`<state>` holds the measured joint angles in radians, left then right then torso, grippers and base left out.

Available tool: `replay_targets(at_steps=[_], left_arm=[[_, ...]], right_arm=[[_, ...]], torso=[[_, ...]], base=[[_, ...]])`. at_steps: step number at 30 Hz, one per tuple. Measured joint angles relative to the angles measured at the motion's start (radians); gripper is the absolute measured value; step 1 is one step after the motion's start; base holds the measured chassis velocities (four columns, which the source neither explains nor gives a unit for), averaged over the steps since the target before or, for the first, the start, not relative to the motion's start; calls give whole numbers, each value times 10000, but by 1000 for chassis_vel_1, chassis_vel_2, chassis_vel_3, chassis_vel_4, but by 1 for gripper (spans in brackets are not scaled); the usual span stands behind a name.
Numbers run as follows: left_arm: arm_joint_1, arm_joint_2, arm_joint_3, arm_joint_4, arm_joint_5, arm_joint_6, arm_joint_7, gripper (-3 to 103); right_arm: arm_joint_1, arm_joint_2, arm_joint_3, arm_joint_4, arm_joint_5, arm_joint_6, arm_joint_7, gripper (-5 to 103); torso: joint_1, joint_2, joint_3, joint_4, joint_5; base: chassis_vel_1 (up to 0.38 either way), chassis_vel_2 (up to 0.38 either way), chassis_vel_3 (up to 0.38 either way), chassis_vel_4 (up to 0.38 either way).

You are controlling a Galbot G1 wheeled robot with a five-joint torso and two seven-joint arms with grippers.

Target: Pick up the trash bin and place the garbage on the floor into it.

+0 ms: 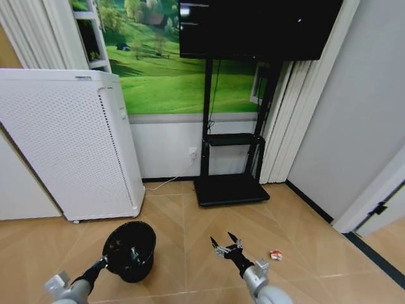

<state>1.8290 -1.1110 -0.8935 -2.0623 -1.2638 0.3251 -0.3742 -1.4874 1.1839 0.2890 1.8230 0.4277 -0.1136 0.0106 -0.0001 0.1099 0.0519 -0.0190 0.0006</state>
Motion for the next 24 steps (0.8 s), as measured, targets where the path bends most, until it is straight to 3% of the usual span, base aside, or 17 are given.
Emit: replay_targets(at_steps=[4, 15, 20, 24], left_arm=[[459, -127, -271, -98, -108, 91, 235, 7], [1308, -289, -1364, -374, -95, 501, 798, 7], [1614, -340, -1345, -464, -212, 427, 903, 7], [1918, -524, -1104, -657, 96, 322, 1157, 7]], right_arm=[[536, 47, -220, -1192, -253, -393, 248, 100], [2284, 417, -1101, -4289, -1202, -598, 120, 100], [2939, 595, -1523, -4969, -852, -693, 334, 100], [3586, 877, -1680, -5897, -1287, -700, 528, 100]], torso=[[0, 0, 0, 6, -5], [0, 0, 0, 4, -4], [0, -1, 0, 2, -4], [0, -1, 1, 5, -6]], base=[[-67, -89, 74, 60], [49, 38, -42, -30], [0, 0, 0, 0], [0, 0, 0, 0]])
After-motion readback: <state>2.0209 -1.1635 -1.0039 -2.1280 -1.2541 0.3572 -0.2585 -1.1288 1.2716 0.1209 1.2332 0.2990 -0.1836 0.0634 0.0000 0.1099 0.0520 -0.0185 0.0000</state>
